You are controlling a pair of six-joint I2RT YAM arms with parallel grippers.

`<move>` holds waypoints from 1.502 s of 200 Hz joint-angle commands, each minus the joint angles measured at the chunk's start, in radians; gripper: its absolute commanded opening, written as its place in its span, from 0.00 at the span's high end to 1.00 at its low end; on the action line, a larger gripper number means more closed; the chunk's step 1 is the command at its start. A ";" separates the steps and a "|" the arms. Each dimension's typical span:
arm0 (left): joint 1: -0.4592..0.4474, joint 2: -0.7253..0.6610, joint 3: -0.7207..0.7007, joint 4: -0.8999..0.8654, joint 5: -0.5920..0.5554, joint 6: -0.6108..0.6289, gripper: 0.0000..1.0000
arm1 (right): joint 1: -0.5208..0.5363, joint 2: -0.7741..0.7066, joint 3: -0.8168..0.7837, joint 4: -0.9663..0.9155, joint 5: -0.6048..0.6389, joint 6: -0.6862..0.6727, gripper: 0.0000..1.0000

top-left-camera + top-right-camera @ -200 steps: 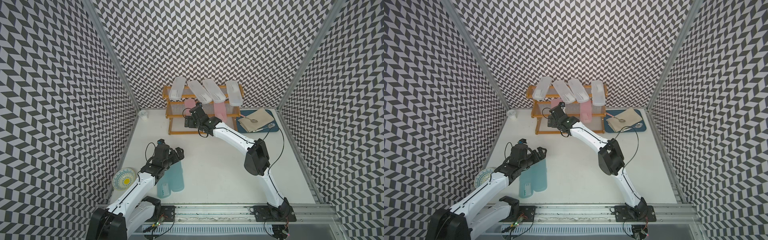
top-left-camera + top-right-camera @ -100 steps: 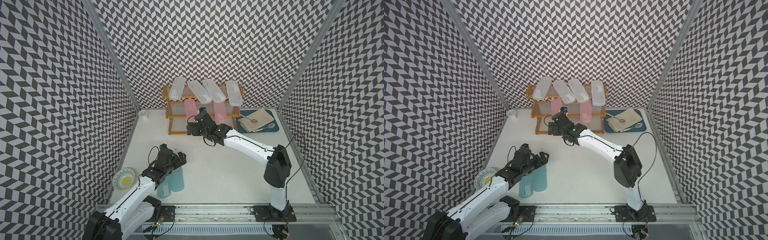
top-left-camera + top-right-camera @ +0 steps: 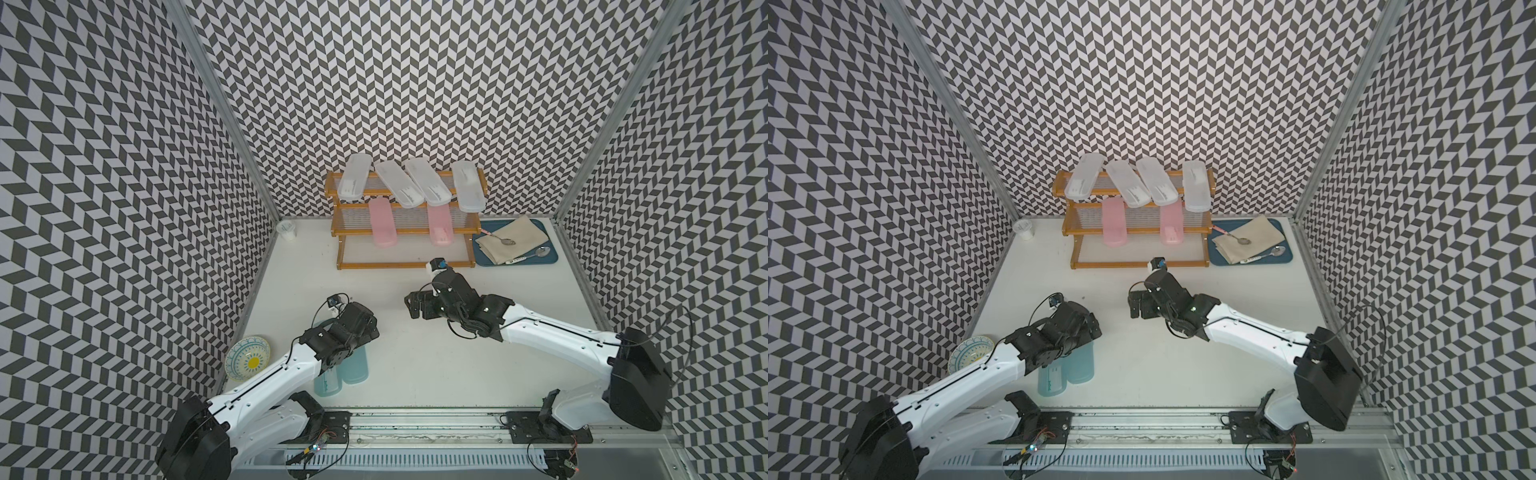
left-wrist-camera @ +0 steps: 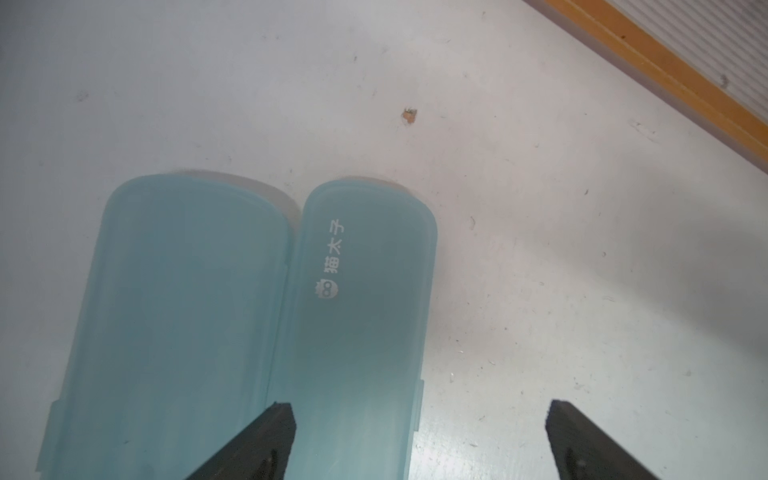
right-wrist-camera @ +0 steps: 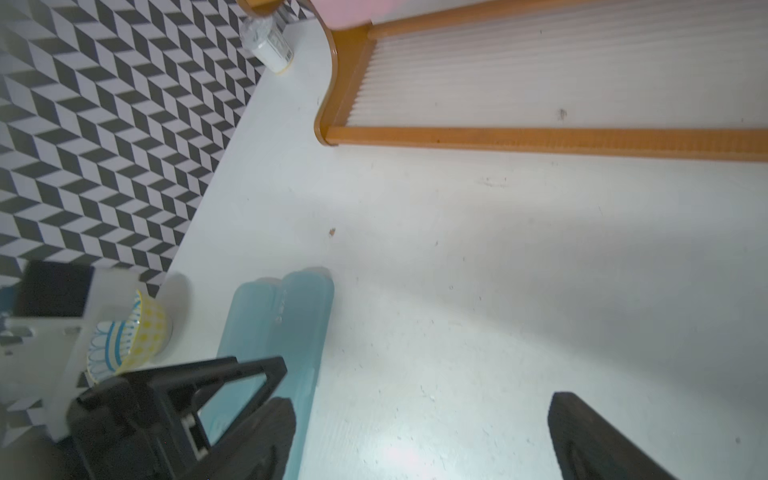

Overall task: Place the pencil cases on the shelf according to color
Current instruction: Place the pencil case on the shelf, then move the pencil case to the center of the board.

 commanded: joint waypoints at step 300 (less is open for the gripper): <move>-0.042 0.098 0.062 -0.021 -0.108 -0.010 0.00 | 0.020 0.013 -0.052 0.003 -0.132 -0.397 0.00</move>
